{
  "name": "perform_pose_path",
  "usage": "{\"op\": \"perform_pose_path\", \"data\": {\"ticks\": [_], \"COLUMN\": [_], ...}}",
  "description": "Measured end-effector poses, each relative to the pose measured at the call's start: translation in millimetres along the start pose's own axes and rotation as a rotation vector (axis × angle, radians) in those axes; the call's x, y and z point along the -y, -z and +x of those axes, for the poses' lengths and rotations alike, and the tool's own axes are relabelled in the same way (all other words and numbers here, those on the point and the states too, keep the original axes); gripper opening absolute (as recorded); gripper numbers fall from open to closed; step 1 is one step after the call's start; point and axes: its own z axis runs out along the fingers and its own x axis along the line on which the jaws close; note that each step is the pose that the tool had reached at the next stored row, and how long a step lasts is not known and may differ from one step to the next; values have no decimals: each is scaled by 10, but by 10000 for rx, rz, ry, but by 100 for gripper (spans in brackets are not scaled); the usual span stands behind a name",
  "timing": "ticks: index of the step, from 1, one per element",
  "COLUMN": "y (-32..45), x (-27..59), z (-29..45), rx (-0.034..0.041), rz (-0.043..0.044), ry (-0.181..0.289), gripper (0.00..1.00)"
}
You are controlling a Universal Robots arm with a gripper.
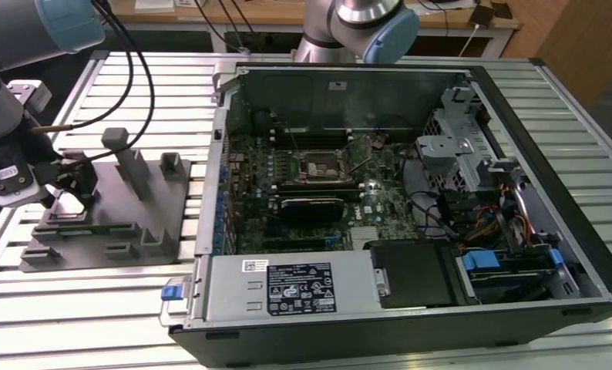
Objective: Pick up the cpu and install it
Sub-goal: 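Pick up the cpu and move it towards the insertion slot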
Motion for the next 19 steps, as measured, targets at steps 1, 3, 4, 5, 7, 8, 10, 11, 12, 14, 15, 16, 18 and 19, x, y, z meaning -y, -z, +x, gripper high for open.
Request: {"op": "perform_pose_path", "data": {"ticks": [1,3,4,5,7,8,10,11,12,14,15,16,18,19], "y": [0,-7,-12,-14,-15,-19,-22,-25,-26,-33,-35,-41,-49,-53], "x": [0,0,0,1,1,1,1,1,1,1,1,2,2,2], "z": [0,-3,-3,-2,-2,-3,-3,-3,-3,-4,-4,-4,-3,-3], "rx": [-1,2,1,-2,-4,-2,-3,-2,-3,-1,-3,-1,-2,-2], "rz": [0,-2,-3,-1,0,-1,-1,-2,-1,-3,-1,-3,-2,-1], "ry": [1,24,45,52,53,54,54,55,55,61,61,61,61,61], "gripper": [66,66,66,66,66,66,66,66,66,66,66,66,66,66]}}
